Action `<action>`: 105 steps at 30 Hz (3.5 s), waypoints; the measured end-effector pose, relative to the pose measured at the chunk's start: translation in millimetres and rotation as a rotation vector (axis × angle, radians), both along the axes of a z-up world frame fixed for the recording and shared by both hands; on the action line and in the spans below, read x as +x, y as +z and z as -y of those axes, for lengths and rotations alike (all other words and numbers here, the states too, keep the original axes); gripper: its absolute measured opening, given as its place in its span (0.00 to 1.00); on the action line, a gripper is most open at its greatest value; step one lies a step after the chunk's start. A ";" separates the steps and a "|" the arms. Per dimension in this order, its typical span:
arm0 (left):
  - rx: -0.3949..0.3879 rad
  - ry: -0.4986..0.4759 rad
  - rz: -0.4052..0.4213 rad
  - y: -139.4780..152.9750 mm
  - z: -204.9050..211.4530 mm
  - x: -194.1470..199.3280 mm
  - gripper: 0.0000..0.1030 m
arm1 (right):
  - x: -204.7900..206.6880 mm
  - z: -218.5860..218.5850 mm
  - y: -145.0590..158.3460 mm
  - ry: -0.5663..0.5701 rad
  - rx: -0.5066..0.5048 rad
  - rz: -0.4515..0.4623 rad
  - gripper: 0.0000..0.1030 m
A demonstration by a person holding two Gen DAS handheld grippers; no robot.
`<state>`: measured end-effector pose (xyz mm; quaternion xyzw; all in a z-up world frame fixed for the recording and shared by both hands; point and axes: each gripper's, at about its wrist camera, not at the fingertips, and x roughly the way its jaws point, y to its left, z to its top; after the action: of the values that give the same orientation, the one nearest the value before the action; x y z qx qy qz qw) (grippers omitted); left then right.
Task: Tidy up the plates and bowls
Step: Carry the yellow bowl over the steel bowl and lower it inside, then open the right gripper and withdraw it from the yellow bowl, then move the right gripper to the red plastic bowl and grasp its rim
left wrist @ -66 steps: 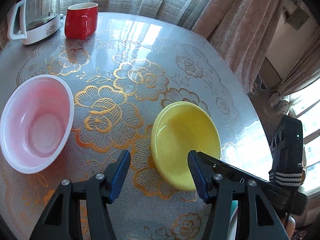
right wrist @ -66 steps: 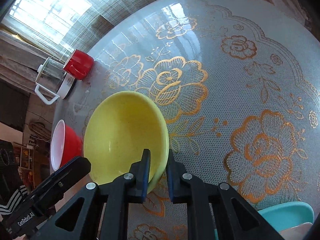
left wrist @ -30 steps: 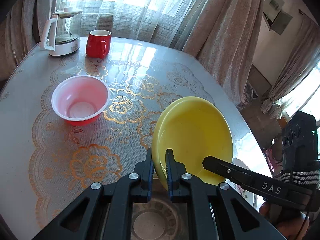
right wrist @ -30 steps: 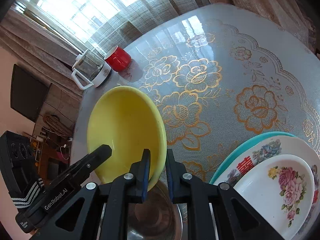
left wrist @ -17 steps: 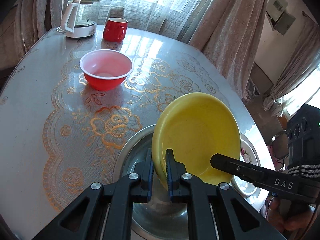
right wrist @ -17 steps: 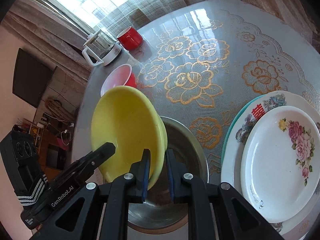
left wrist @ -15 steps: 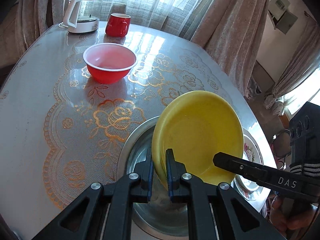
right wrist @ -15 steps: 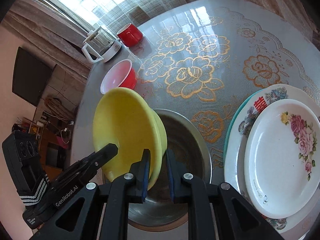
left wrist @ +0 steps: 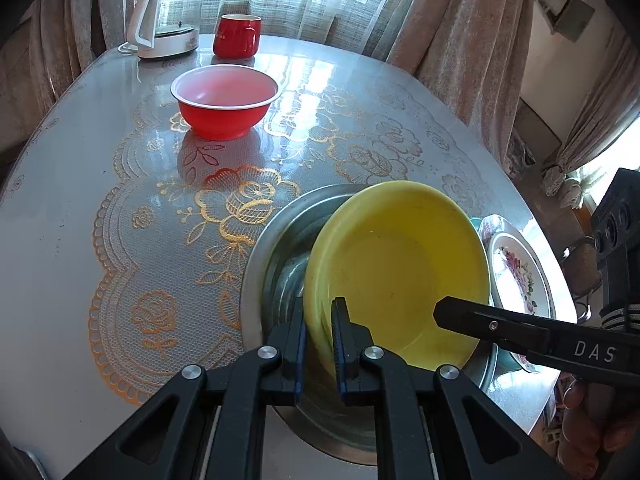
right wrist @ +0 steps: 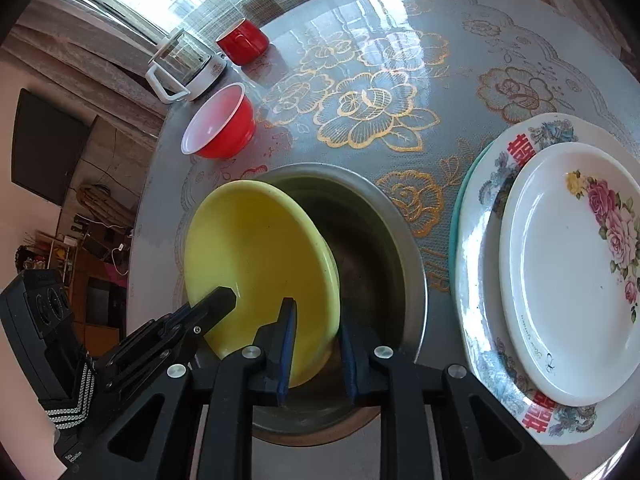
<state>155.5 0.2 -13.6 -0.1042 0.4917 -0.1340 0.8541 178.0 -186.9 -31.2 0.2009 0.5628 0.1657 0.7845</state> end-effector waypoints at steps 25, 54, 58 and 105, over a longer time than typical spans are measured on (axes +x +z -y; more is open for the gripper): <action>0.078 -0.011 0.049 2.1 9.6 -3.1 0.17 | -2.9 3.3 6.6 -0.009 -0.132 0.036 0.22; 0.036 -0.003 0.135 25.4 5.4 -9.3 0.37 | -9.4 -15.8 4.1 0.051 -0.155 0.073 0.20; 0.031 0.022 0.149 29.7 1.1 -8.6 0.37 | -10.0 -15.5 7.9 0.055 -0.151 0.091 0.20; -0.152 0.452 0.161 -19.3 -126.2 86.8 0.75 | 214.9 -102.1 -18.1 -0.064 0.026 -0.068 0.34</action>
<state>242.2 126.4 -33.0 -0.2645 0.3746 0.0160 0.8885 392.9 -84.7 -49.4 0.2346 0.5803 0.1408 0.7671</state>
